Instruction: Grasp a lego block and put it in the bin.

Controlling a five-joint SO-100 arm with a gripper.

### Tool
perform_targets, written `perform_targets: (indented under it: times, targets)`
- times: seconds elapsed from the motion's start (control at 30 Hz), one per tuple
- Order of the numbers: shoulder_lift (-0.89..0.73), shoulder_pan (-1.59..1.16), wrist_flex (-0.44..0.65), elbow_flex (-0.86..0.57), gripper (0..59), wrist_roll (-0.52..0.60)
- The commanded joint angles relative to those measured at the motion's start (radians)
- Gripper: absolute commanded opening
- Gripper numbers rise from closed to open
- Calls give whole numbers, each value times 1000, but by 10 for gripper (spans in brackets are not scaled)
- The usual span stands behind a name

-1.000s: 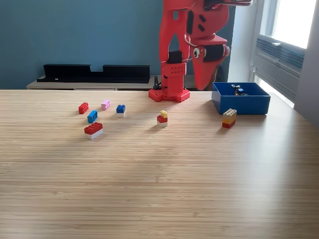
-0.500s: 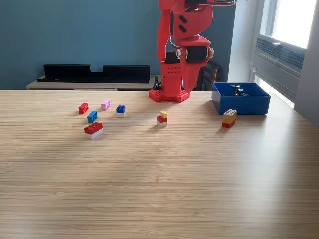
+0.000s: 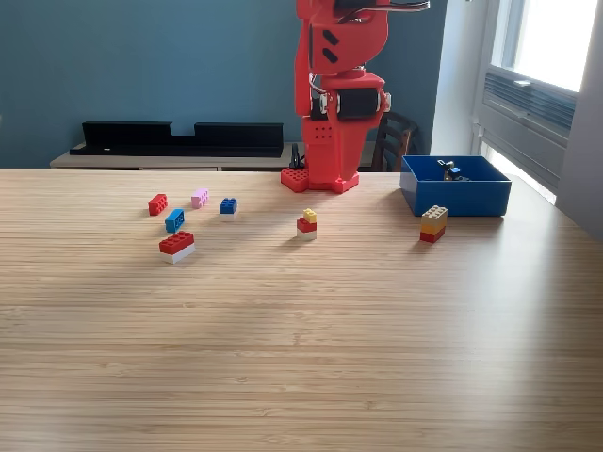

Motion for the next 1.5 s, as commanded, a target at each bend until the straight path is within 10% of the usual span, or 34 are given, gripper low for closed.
perform_targets:
  times: [0.03,0.73,1.0,1.23,1.5]
  targets:
    - [35,-2,-21,-11,1,9]
    - [35,-9,-63,98,1,5]
    - [37,123,-40,103,3,-193]
    - [75,176,-20,121,235,-410]
    - [259,127,-20,264,332,-560]
